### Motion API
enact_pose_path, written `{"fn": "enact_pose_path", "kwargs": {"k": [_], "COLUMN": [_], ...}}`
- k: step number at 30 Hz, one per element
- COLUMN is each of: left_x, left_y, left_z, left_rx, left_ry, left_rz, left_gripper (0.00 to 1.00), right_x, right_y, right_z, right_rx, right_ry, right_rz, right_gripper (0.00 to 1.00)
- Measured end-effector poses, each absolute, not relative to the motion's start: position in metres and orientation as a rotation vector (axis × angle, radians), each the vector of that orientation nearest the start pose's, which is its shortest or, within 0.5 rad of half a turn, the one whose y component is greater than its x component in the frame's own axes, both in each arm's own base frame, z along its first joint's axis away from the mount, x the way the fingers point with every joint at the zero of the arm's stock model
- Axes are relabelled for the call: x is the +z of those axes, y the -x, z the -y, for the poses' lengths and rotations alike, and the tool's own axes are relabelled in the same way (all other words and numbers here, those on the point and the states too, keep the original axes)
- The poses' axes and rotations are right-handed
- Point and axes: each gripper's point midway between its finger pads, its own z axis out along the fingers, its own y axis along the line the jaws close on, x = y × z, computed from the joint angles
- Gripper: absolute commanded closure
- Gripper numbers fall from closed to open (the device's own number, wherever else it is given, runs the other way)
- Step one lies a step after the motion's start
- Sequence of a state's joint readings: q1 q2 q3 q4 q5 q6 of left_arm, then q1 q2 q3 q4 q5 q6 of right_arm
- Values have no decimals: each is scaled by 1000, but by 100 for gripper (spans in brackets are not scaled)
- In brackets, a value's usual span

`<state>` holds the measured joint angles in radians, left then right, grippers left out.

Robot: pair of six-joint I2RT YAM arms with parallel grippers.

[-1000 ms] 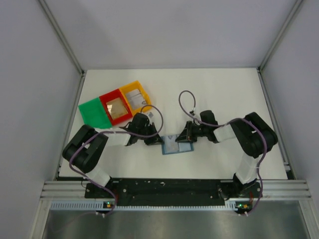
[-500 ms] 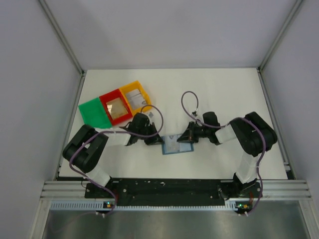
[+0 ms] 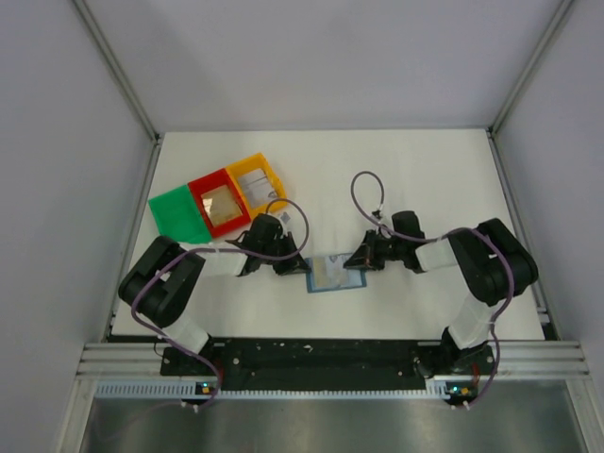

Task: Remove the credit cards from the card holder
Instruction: Remove the credit card from the card holder.

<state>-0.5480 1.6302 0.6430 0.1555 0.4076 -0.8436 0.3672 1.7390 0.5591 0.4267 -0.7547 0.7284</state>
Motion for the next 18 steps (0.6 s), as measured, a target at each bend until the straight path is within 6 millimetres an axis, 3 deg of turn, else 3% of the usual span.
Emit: {"fn": "enact_pose_path", "kwargs": {"k": [10,15,18], "left_x": [23,28,46], "left_y": [-250,-252,-257], "left_z": [264,259,259], "left_rx": [-1070,-1045,-1059], "left_ry": [192,190,170], "left_rz": [-2614,-2588,-2531], "left_gripper": [99,79,69], "right_x": [24,25,25], "right_y": [-252,-251,-251], "right_z": [-230,-229,-229], "right_rx": [1357,1354,1354], "right_ry": [-78,-66,-65], "right_rz": [-2500,-2499,-2499], "right_gripper": [100,100,100]}}
